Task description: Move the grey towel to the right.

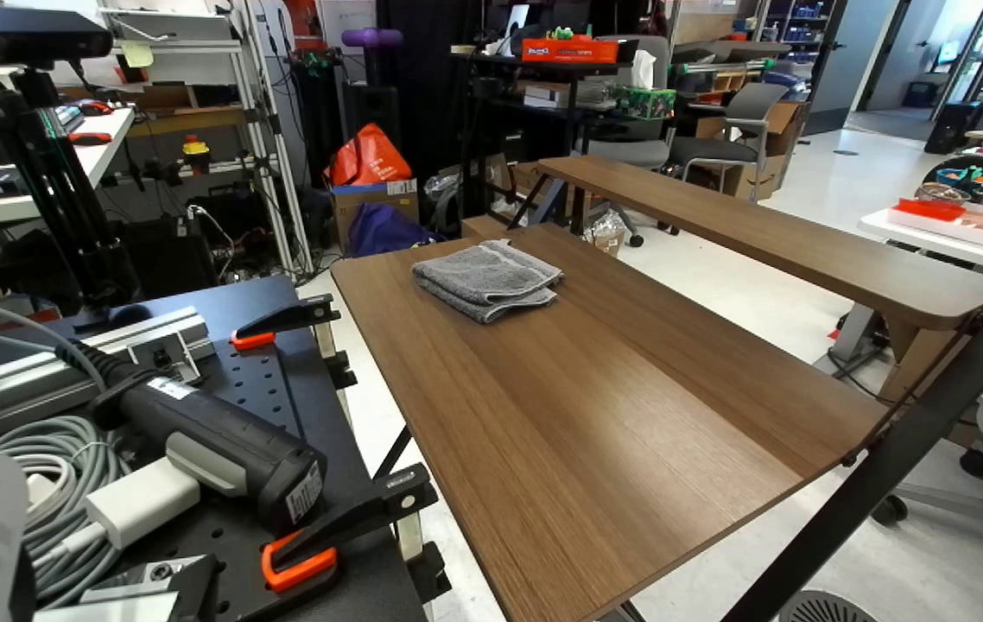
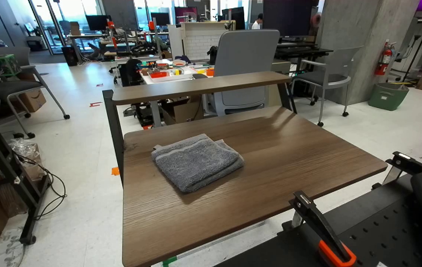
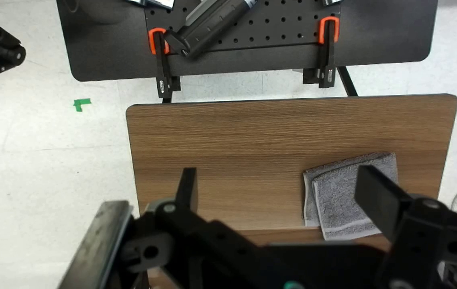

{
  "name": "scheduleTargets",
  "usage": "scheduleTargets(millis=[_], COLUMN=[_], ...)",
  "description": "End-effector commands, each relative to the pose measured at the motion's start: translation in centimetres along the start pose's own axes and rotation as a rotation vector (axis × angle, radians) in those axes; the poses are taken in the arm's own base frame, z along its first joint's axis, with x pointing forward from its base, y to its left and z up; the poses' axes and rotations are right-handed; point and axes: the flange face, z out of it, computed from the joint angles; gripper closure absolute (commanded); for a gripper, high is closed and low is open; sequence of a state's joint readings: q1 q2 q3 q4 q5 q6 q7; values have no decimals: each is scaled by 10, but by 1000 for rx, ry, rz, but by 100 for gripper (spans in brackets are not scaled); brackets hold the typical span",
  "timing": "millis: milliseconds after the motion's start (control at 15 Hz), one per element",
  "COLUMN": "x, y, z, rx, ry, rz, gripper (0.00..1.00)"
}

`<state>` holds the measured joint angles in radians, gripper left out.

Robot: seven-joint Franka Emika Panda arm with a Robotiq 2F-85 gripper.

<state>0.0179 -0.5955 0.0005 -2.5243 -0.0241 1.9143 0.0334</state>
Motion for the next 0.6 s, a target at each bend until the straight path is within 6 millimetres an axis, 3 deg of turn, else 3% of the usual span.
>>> scheduleTargets(millis=[0,533], x=[10,56], y=[-13,-100], z=[15,97], rx=[-6,-26], ry=[4,45], rz=[3,-54], gripper=[0,0])
